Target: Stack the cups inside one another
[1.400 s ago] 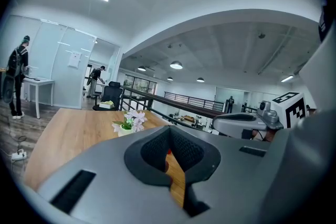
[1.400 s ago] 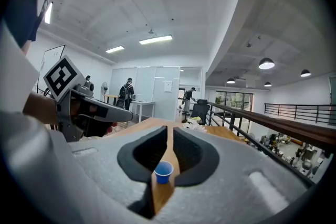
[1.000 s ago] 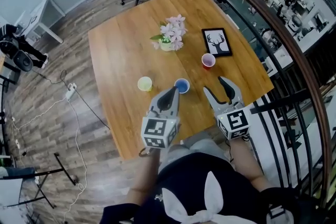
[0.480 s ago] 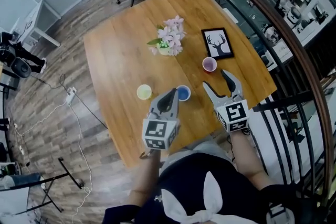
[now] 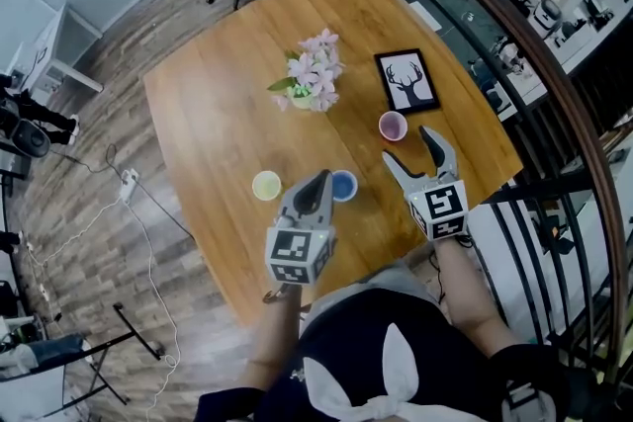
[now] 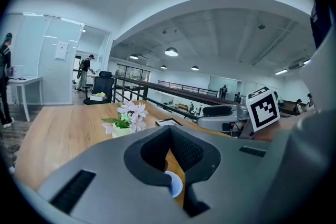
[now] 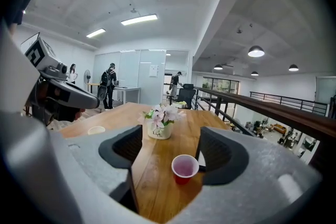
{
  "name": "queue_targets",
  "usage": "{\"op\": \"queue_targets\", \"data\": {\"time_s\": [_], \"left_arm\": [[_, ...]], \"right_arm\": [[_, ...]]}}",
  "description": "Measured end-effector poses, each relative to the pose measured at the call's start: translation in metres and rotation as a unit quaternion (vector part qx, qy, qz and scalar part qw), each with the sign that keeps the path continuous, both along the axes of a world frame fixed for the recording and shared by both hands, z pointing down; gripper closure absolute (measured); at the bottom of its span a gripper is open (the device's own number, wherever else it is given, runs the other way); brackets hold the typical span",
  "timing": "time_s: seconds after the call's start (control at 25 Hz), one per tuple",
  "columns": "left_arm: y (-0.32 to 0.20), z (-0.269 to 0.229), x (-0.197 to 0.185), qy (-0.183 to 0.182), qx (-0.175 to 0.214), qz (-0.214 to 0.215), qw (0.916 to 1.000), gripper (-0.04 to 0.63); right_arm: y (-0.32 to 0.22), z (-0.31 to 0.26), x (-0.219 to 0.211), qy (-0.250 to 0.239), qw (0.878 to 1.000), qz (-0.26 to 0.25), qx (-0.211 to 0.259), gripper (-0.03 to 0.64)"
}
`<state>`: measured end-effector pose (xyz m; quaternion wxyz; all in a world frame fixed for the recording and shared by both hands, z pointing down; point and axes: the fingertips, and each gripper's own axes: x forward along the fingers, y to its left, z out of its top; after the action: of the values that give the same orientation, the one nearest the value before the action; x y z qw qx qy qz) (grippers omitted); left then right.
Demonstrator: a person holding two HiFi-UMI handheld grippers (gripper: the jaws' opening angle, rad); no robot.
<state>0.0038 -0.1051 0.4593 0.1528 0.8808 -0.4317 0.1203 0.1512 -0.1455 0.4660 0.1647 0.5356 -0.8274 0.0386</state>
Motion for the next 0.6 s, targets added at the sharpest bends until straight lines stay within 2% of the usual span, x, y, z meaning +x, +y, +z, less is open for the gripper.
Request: {"op": "queue_targets", "data": {"time_s": [0.32, 0.6], "left_arm": [[-0.020, 0.014, -0.001, -0.013, -0.013, 0.002, 0.9998, 0.584], [-0.031, 0.036, -0.003, -0.014, -0.041, 0.003, 0.9991, 0.584]], "right_arm": [[-0.025, 0.038, 0.005, 0.009, 0.999, 0.000, -0.041, 0.262], [-0.047, 0.072, 0.014, 0.020, 0.997, 0.011, -0.073, 0.239]]}}
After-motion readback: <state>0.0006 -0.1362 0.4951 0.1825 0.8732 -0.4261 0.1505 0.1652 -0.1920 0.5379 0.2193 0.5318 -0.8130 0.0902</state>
